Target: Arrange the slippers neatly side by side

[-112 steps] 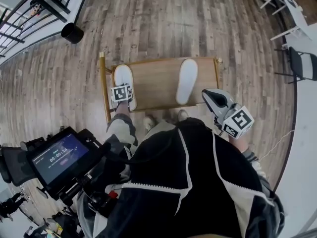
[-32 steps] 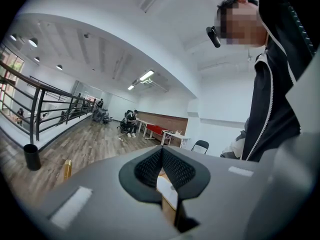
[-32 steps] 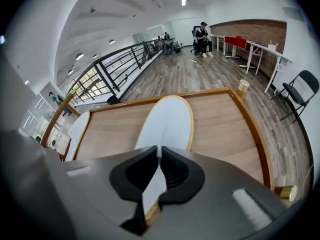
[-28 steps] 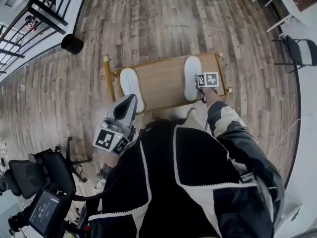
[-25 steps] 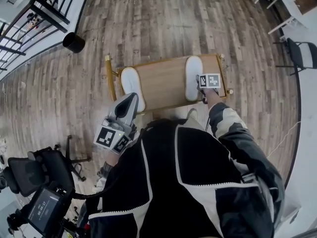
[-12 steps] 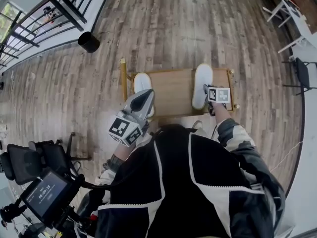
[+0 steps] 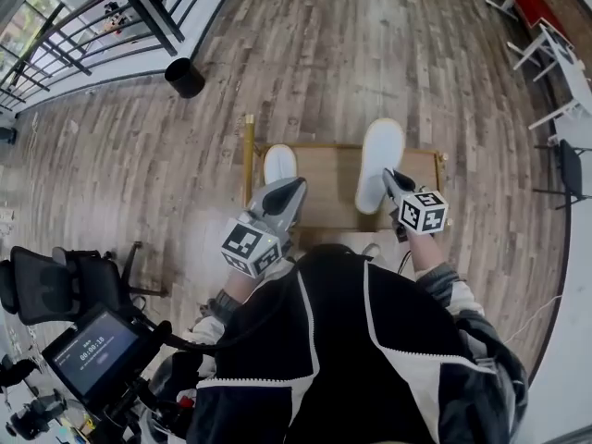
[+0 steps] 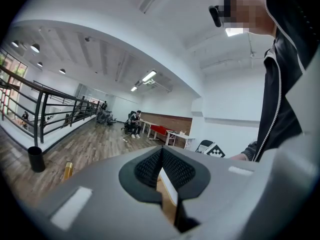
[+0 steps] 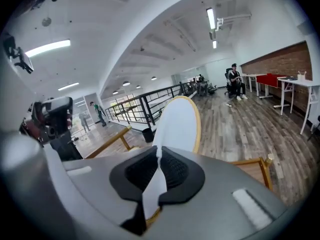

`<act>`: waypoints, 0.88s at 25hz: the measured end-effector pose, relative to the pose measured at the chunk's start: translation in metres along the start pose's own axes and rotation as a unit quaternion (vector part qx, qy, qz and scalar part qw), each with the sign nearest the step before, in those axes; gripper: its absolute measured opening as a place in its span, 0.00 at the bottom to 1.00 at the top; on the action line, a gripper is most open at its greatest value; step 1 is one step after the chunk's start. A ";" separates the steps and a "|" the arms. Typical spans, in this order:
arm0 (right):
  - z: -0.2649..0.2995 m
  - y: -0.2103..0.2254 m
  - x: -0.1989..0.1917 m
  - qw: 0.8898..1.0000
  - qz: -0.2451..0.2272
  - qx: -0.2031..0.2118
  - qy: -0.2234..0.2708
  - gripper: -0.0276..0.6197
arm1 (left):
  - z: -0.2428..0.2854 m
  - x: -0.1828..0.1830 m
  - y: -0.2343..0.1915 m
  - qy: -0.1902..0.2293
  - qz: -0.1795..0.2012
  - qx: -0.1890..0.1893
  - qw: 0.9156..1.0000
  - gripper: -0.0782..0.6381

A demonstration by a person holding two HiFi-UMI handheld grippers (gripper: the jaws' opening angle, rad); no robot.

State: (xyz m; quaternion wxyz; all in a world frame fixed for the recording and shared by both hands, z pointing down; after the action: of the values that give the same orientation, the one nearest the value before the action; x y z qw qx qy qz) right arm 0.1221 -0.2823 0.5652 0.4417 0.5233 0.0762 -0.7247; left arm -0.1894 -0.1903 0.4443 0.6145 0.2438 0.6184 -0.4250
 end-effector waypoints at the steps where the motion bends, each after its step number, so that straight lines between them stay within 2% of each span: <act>1: -0.003 -0.012 0.005 1.000 -0.009 0.013 0.017 0.08 | -0.001 0.000 -0.001 0.001 0.000 0.002 1.000 0.13; 5: -0.011 -0.064 0.017 0.991 -0.066 0.087 0.080 0.08 | -0.010 -0.002 -0.009 0.011 -0.002 0.014 1.000 0.13; 9: -0.021 -0.104 0.029 0.978 -0.127 0.134 0.097 0.08 | -0.017 -0.002 -0.016 0.013 -0.011 0.021 1.000 0.13; 13: -0.030 -0.122 0.038 0.973 -0.154 0.143 0.099 0.08 | -0.021 -0.003 -0.019 0.015 -0.015 0.025 0.999 0.13; 17: -0.027 -0.123 0.038 0.972 -0.154 0.147 0.100 0.08 | -0.021 -0.004 -0.020 0.013 -0.016 0.029 0.999 0.13; 22: -0.011 -0.119 0.035 0.979 -0.131 0.136 0.075 0.08 | -0.024 -0.007 -0.023 0.013 -0.019 0.035 0.999 0.13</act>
State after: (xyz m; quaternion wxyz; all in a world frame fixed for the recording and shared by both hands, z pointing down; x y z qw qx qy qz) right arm 0.0419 -0.2248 0.4894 0.2611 0.6168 0.0778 -0.7384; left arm -0.2207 -0.1805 0.4529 0.5894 0.2587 0.6157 -0.4546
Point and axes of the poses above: the fingertips, and each gripper's own axes: z forward along the fingers, y to its right, x out of its top, the point moved 9 cm from there along -z, backward along the fingers, and after that the axes turned 7 degrees about x, right-handed, at the moved point
